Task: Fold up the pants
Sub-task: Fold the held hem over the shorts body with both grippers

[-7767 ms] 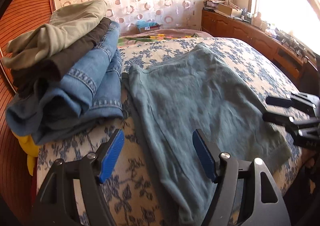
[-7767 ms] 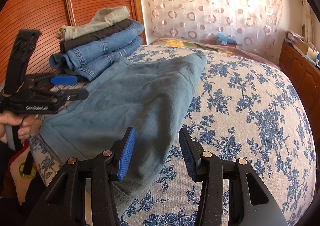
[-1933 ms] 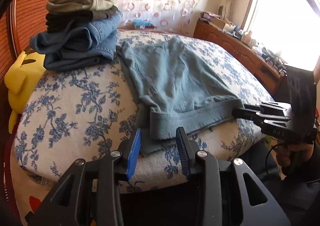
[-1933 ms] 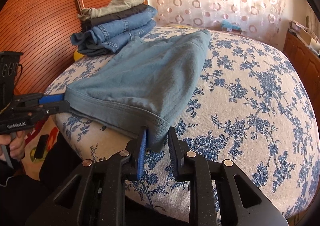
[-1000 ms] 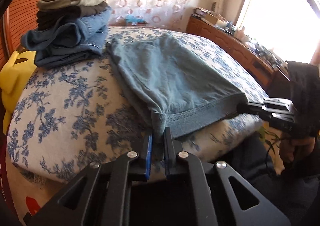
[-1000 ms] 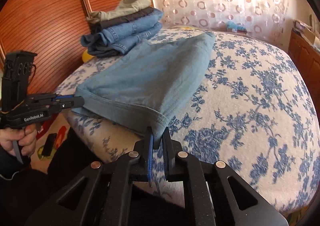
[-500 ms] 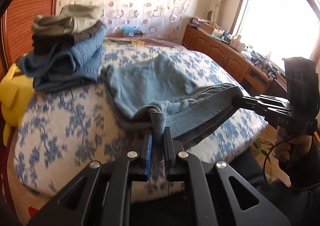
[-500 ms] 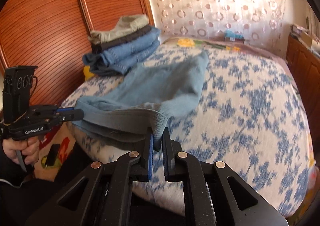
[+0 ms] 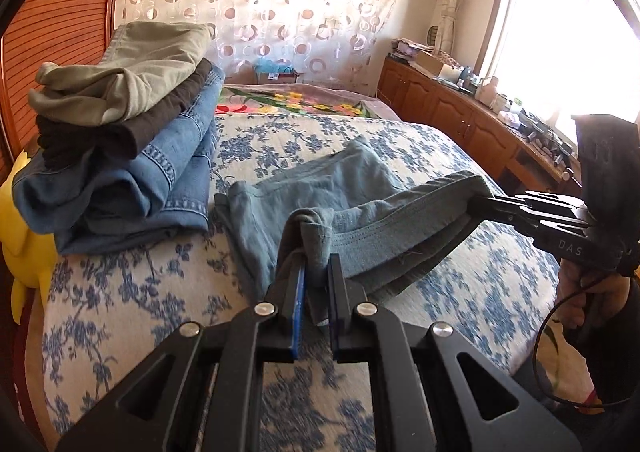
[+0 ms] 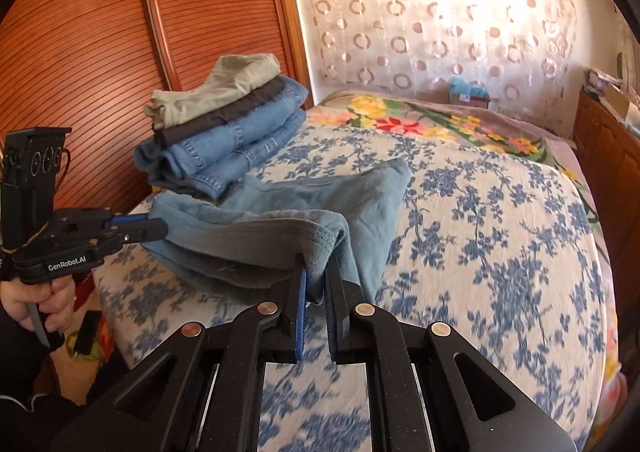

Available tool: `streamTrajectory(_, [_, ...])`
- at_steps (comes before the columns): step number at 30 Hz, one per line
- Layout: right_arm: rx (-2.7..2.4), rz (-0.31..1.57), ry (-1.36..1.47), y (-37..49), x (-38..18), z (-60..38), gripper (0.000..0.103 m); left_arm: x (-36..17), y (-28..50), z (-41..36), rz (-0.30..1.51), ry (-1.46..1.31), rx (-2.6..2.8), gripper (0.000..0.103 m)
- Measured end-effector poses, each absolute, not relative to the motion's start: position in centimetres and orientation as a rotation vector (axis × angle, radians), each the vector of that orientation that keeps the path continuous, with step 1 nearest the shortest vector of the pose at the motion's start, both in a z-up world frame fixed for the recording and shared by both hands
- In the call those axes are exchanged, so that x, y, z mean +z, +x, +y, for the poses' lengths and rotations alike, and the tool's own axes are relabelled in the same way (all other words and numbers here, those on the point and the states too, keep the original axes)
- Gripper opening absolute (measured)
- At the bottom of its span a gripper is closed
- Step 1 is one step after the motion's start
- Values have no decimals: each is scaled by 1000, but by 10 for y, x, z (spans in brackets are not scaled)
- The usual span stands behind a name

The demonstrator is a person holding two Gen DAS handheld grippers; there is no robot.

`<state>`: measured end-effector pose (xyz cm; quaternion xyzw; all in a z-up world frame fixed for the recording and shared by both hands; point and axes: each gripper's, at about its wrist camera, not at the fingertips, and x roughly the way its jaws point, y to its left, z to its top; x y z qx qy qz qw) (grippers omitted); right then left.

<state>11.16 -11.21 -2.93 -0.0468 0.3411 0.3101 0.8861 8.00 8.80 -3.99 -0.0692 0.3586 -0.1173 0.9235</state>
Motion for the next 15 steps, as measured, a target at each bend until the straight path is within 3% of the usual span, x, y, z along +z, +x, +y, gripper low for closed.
streamTrajectory(15, [674,741,-113,166,-39,-101,6,-43,128,93,749,-131,-214,6])
